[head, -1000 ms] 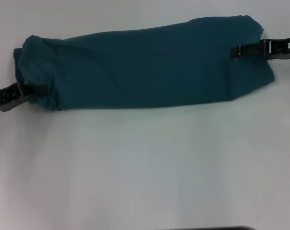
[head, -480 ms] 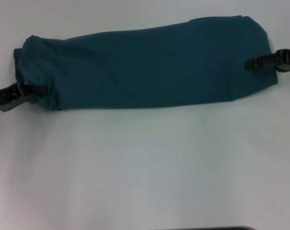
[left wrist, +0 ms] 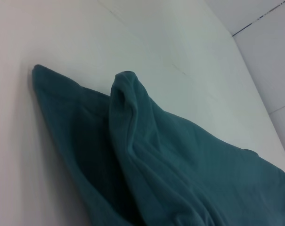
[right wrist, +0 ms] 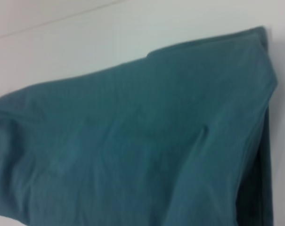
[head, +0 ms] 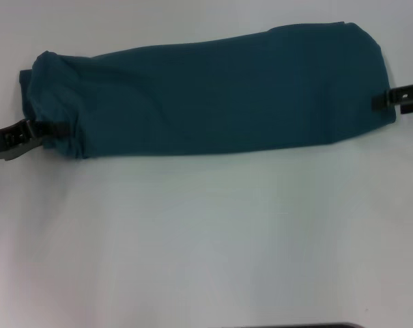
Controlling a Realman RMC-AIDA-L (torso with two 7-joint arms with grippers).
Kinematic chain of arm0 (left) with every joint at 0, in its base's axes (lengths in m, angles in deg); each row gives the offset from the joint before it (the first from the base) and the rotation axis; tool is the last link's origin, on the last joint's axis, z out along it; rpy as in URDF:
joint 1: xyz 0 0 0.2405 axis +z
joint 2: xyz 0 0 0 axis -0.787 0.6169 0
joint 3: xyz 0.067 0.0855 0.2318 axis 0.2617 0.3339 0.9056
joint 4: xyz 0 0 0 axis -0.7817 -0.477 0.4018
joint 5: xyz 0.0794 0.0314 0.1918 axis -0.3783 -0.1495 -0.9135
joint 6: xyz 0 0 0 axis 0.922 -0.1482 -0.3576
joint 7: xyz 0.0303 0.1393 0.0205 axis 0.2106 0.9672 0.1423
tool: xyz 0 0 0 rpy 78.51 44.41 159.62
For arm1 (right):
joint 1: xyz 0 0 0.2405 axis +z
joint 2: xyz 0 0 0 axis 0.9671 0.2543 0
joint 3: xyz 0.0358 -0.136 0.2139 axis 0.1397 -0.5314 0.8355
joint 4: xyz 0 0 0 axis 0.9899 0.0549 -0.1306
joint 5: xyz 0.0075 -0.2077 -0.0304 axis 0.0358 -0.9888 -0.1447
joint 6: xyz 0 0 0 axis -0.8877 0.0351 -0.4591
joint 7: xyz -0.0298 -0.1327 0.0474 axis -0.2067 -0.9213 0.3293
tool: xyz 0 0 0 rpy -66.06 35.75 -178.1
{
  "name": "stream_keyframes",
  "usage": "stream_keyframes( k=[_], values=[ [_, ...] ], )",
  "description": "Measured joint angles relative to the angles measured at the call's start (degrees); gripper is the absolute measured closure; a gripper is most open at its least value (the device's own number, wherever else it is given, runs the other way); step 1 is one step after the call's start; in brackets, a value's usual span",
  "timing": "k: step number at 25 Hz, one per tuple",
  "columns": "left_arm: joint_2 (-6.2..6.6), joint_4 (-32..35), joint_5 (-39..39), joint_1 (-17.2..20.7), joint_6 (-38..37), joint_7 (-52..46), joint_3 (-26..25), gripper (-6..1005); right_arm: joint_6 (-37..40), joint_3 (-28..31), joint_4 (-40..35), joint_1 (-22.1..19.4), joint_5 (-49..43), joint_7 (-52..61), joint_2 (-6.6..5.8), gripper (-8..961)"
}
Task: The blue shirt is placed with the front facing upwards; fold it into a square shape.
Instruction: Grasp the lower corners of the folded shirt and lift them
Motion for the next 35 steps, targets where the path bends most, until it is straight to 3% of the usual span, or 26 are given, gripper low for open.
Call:
stream_keyframes(
  k=[10,25,35],
  values=[
    [-0.21,0.0,0.0,-0.1,-0.7,0.0,0.0,979,-3.7,-0.2,-0.7,0.0,-2.1,-4.5,2.5,51],
    [-0.26,0.0,0.0,-0.1,-0.8,0.0,0.0,978,-7.2,-0.5,1.7,0.0,-2.1,-4.6,3.26,75],
    [-0.26,-0.1,0.0,-0.1,-1.1,0.0,0.0,978,-7.0,-0.7,0.9,0.2,-3.7,-2.9,3.05,476]
  ],
)
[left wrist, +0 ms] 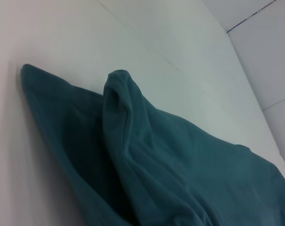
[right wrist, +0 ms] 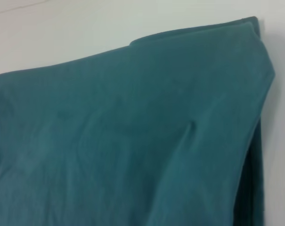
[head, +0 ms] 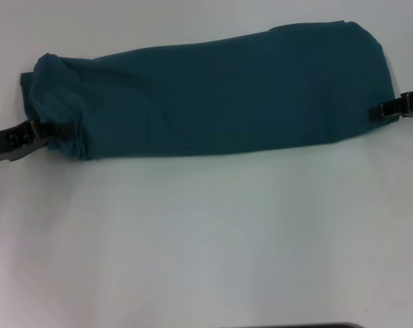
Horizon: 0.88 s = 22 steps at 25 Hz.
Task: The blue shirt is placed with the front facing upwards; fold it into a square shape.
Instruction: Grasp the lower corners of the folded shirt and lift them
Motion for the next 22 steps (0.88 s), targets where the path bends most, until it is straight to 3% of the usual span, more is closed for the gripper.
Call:
stream_keyframes(
  k=[12,17,22],
  values=[
    [0.68,0.0,-2.3,-0.2,-1.8,-0.8,0.1,978,3.1,-0.2,-2.5,0.4,-1.9,0.7,-0.58,762],
    [0.96,-2.7,-4.9,0.0,-6.6,-1.7,0.1,978,5.9,0.1,-4.3,0.6,-4.8,1.2,-0.59,943],
    [0.97,-6.4,-9.5,0.6,-12.6,-3.8,0.3,979,11.0,-0.1,-6.7,-0.4,-5.9,1.3,-0.78,939]
  ],
)
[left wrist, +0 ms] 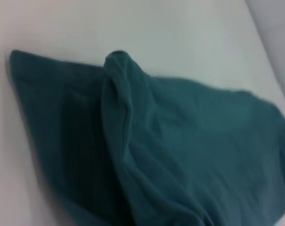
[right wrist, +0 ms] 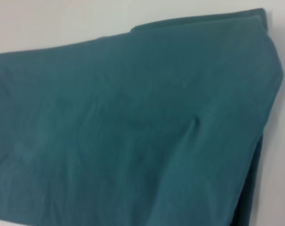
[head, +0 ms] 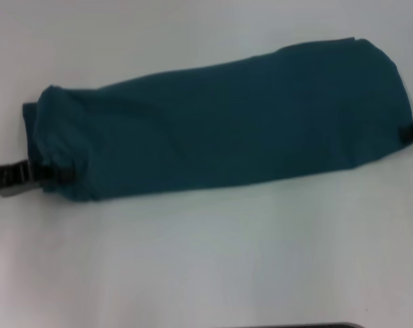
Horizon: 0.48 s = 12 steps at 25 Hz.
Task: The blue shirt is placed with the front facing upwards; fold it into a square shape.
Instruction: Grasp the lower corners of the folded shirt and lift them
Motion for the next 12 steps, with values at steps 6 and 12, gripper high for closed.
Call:
stream_keyframes(
  k=[6,12],
  values=[
    [-0.66,-4.3,-5.8,1.0,-6.2,-2.0,0.0,979,4.7,-0.1,-0.5,-0.2,-5.7,-0.2,0.35,935],
    [-1.04,-5.4,-7.1,2.9,-10.1,-2.1,0.0,979,8.5,0.2,-2.6,-1.8,-7.5,-0.6,0.83,931]
  ],
)
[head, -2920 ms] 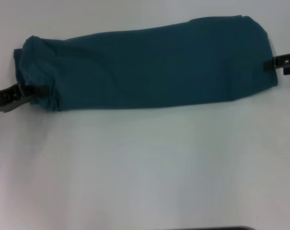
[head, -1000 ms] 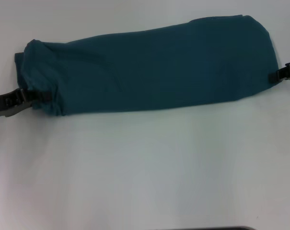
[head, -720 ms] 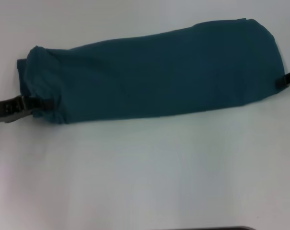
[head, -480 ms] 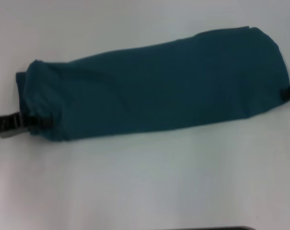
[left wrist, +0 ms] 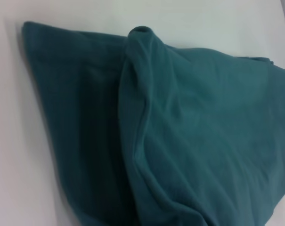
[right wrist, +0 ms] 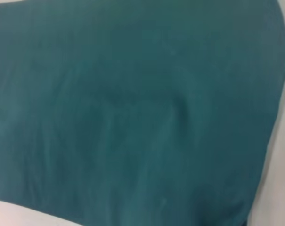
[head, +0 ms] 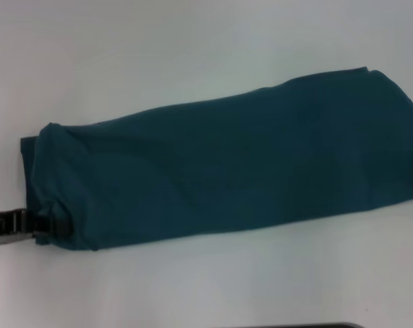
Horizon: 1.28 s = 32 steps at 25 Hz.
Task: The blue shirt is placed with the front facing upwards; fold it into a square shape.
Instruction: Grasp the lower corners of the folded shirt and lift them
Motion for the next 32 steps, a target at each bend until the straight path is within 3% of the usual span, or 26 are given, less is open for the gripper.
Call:
stream_keyframes(
  k=[9,17,26,32],
  values=[
    [-0.7,-1.9,-3.2,1.4,-2.9,-0.7,-0.3,979,6.0,-0.2,-5.5,-4.3,-0.1,0.0,2.07,924],
    [-0.37,-3.3,-4.3,2.2,-4.5,-1.0,-0.5,979,9.8,0.3,-9.7,-8.1,-0.1,-0.5,4.25,918],
    [-0.82,-4.7,-4.4,3.1,-5.5,-0.8,-0.4,978,9.5,1.0,-9.6,-9.2,0.1,-1.5,4.05,912],
    [-0.7,-4.3,-3.5,2.7,-6.1,-0.9,-2.1,913,9.5,3.8,-9.0,-8.2,0.3,-2.1,3.83,908]
  ],
)
